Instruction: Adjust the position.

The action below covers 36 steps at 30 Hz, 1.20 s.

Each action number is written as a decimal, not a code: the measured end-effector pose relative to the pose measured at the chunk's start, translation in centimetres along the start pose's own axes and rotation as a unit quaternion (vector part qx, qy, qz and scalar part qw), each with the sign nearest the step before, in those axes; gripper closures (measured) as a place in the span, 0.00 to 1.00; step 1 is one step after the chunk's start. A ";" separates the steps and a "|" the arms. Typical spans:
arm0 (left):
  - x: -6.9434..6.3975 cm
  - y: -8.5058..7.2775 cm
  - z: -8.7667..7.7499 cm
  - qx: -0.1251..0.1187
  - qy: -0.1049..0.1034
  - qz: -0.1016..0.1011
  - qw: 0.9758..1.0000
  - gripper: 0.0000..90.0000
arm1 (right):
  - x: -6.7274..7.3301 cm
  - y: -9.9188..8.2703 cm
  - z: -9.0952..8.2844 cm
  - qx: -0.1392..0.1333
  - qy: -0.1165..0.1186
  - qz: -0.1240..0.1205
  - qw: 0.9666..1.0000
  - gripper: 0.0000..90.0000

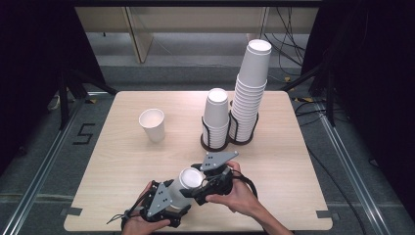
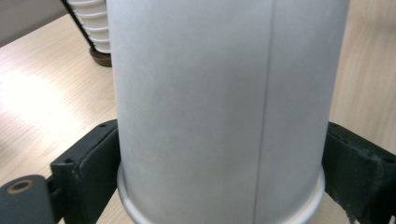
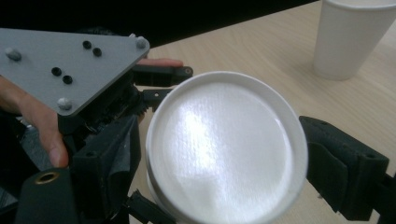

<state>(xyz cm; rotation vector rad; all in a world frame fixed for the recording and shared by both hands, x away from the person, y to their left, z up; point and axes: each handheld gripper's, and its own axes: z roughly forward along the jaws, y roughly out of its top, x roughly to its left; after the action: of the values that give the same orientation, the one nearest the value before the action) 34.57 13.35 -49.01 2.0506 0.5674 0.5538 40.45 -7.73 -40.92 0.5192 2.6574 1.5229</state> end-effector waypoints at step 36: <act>0.4 0.1 -0.6 -0.121 0.016 -0.049 0.991 0.07 | -2.0 -0.3 -0.8 -0.085 0.069 0.117 0.987 0.28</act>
<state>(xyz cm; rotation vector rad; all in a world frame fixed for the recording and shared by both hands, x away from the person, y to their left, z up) 34.55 13.91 -48.58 1.7790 0.5866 0.5703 42.09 -9.10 -41.01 0.7623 2.6068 1.8947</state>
